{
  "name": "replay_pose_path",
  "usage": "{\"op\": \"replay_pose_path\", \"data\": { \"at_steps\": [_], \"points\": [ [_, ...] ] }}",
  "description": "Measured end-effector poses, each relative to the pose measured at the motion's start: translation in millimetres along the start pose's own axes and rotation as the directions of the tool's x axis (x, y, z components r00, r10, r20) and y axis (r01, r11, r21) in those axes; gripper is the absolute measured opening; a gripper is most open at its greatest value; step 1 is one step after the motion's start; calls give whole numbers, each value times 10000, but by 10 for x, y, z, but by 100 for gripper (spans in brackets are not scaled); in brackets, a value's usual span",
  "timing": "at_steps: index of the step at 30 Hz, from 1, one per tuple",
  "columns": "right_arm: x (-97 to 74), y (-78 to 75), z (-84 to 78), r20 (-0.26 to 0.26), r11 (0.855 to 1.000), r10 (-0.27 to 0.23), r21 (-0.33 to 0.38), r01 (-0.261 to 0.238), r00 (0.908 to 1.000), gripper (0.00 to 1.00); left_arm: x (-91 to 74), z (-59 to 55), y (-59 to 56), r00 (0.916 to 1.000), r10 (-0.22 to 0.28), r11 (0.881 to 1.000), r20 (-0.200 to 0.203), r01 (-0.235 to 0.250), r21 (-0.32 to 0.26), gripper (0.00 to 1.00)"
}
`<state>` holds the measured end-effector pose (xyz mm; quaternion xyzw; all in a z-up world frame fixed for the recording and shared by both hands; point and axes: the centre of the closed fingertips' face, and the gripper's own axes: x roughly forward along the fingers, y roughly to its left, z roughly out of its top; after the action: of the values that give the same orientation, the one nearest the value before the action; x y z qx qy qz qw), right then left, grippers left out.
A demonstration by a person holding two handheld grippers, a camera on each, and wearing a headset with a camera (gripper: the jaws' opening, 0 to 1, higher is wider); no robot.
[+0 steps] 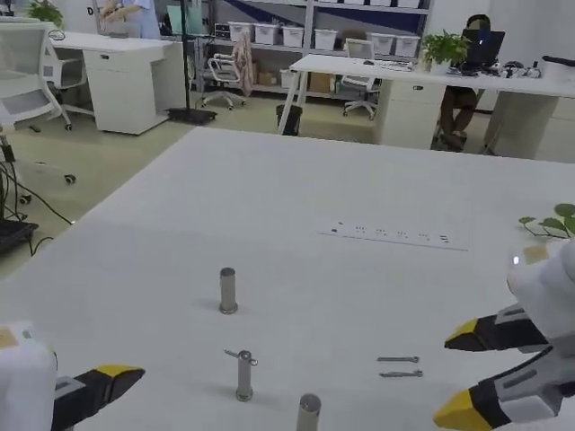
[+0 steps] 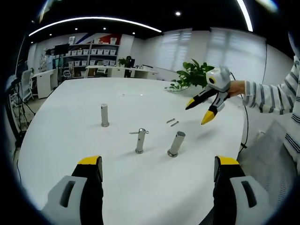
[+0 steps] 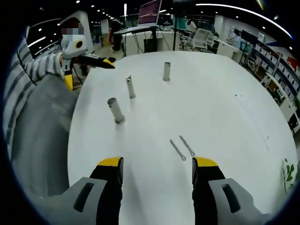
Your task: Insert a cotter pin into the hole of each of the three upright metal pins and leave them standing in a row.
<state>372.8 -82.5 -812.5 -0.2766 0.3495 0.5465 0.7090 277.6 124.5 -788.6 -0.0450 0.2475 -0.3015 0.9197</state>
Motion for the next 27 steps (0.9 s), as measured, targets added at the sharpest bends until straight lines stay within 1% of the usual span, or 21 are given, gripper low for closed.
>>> {"op": "replay_pose_path", "data": {
  "at_steps": [4, 6, 7, 8, 9, 11, 14, 16, 19, 20, 21, 22, 23, 26, 27],
  "points": [
    [67, -54, -6, -280, 9996, 117, -258, -124, 9995, 59, 8, -18, -20, 10000, -74, 10000, -57, 74, 30, 99],
    [97, -133, -24, -490, 9991, -27, -422, 7, 9988, 59, 10, -32, 2, 10000, -3, 10000, -98, 4, 67, 99],
    [111, -201, -29, -581, 9985, -221, -511, 191, 9981, 59, 9, -33, 13, 10000, 38, 10000, -67, -37, 34, 99],
    [121, -233, -24, -571, 9981, -277, -563, 244, 9980, 57, 7, -32, 17, 10000, 45, 10000, -39, -45, -16, 99],
    [138, -263, -17, -581, 9979, -239, -612, 203, 9980, 55, 1, -27, 22, 10000, 60, 9999, 33, -60, -97, 99],
    [166, -267, -13, -684, 9979, -106, -647, 62, 9976, 51, -7, -27, 35, 9999, 98, 9998, 92, -96, -180, 99],
    [224, -301, -8, -946, 9935, -53, -1134, -55, 9955, 47, -17, -14, 61, 9996, 204, 9997, 213, -202, -100, 99],
    [276, -300, -5, -1095, 9919, 99, -1250, -237, 9939, 42, -26, -16, 71, 9995, 244, 9996, 204, -242, -129, 99],
    [337, -282, 10, -1162, 9895, 342, -1356, -500, 9926, 36, -31, -10, 77, 9993, 266, 9994, 253, -261, -207, 99],
    [367, -267, -4, -1315, 9873, 490, -1436, -679, 9901, 36, -32, -9, 79, 9992, 276, 9994, 274, -270, -220, 99],
    [386, -265, -17, -1420, 9848, 532, -1564, -755, 9884, 35, -31, -11, 83, 9992, 281, 9994, 268, -275, -224, 99],
    [411, -265, -64, -1768, 9763, 608, -1943, -954, 9824, 35, -33, -21, 86, 9994, 282, 9994, 217, -277, -220, 99],
    [427, -262, -94, -1964, 9729, 645, -2058, -1054, 9784, 35, -34, -27, 85, 9994, 292, 9994, 179, -289, -198, 99],
    [498, -270, -149, -2263, 9699, 750, -2098, -1238, 9712, 32, -45, -32, 76, 9994, 328, 9995, 135, -328, -35, 99],
    [507, -273, -155, -2310, 9697, 778, -2087, -1274, 9699, 31, -45, -31, 58, 9996, 239, 9997, 135, -238, -69, 99]
  ]
}}
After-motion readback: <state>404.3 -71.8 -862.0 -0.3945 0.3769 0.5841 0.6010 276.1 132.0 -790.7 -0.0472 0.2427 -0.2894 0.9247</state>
